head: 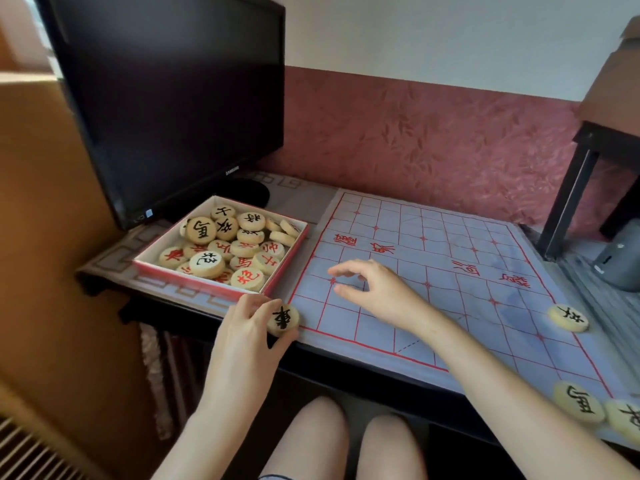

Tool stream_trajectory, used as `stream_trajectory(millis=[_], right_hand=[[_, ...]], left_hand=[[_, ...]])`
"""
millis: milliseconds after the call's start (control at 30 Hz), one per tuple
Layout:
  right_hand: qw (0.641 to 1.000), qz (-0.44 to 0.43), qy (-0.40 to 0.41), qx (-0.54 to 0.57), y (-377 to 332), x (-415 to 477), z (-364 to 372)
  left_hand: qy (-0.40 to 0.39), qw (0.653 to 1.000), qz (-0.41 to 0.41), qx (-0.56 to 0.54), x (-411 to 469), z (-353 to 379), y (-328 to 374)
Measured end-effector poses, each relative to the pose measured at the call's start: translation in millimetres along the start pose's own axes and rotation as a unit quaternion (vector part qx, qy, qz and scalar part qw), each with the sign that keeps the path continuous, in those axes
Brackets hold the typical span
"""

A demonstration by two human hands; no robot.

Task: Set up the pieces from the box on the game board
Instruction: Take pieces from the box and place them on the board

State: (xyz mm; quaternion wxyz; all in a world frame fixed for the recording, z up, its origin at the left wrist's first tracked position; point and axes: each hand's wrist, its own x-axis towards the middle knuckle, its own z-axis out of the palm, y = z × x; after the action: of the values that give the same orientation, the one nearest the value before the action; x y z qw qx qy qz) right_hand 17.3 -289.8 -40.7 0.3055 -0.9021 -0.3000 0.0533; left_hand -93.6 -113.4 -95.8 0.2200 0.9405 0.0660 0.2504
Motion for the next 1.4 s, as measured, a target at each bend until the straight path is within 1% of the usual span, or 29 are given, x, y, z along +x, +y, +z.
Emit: stream_trajectory(millis=[100, 200, 300, 433, 533, 600, 700, 800, 967, 1167, 1333, 1400], right_hand=[[1.000, -0.005, -0.007, 0.008, -4, 0, 5], [1.000, -0.013, -0.007, 0.013, -9, 3, 9], [0.999, -0.027, -0.007, 0.020, -17, 10, 12], [0.998, -0.056, -0.009, 0.032, -34, 27, 17], [0.997, -0.064, -0.015, 0.051, -49, 42, 22], [0.996, -0.063, -0.020, 0.062, -56, 52, 26], [0.996, -0.056, -0.024, 0.063, -63, 67, 31], [0.996, -0.056, -0.016, 0.064, -66, 81, 35], [0.998, -0.045, 0.004, 0.046, -69, 105, 41], [0.999, -0.007, 0.032, 0.019, -74, 153, 50], [0.998, 0.018, 0.007, -0.057, -73, 171, 61], [0.997, 0.017, 0.016, -0.080, -73, 173, 64]], left_hand=[[0.010, 1.000, -0.019, -0.012, -1, 0, 1], [0.019, 1.000, -0.013, -0.018, -2, -2, -3], [0.049, 0.998, -0.015, -0.039, -1, -14, -4], [0.100, 0.995, -0.009, 0.001, 17, -35, -21], [0.112, 0.992, -0.047, 0.013, 37, -46, -38], [0.103, 0.991, -0.083, 0.013, 51, -49, -48], [0.075, 0.990, -0.114, 0.027, 68, -49, -61], [0.052, 0.988, -0.145, 0.006, 78, -49, -70], [0.045, 0.990, -0.130, -0.042, 80, -49, -75], [0.037, 0.989, -0.134, -0.051, 80, -47, -82], [0.038, 0.989, -0.130, -0.068, 79, -46, -86], [0.037, 0.989, -0.126, -0.073, 78, -46, -86]])
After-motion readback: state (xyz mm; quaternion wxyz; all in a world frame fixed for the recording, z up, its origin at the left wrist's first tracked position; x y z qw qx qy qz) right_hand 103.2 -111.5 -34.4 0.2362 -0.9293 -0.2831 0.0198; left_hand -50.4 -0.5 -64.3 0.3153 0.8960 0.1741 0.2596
